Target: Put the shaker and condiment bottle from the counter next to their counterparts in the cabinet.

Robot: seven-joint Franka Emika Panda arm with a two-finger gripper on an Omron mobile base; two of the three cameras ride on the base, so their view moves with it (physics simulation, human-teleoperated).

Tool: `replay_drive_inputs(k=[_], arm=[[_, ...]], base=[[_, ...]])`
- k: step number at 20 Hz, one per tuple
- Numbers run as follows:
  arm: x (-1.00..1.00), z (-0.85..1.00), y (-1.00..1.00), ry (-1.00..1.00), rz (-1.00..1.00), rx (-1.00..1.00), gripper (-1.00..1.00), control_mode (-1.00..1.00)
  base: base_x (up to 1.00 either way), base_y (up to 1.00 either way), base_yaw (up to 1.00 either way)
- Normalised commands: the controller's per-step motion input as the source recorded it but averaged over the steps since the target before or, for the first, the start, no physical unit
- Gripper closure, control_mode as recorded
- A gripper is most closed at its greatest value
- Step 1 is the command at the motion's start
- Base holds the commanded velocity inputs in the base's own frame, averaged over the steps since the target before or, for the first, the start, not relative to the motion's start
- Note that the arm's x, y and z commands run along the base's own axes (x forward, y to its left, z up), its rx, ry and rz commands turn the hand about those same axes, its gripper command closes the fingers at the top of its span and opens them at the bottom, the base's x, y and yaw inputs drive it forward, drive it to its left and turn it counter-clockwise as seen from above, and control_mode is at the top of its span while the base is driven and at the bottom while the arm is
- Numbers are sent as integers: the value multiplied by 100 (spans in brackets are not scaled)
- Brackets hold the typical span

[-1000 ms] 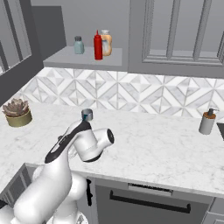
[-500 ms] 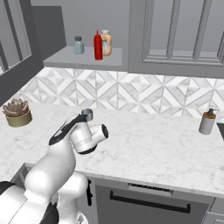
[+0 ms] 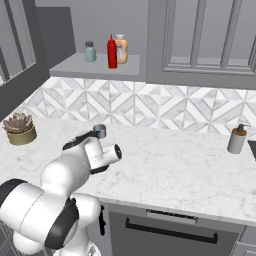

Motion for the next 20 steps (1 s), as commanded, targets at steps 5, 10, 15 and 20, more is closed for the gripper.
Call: replay_drive_inputs(k=[5, 10, 15, 20], arm=[[14, -18, 0, -1, 2, 4, -100, -100], [16, -17, 10, 0, 0, 4, -100, -100], [13, -13, 17, 0, 0, 4, -100, -100], [12, -16, 12, 0, 0, 4, -100, -100]], base=[[0, 0, 0], [0, 0, 0], [0, 0, 0], [0, 0, 0]])
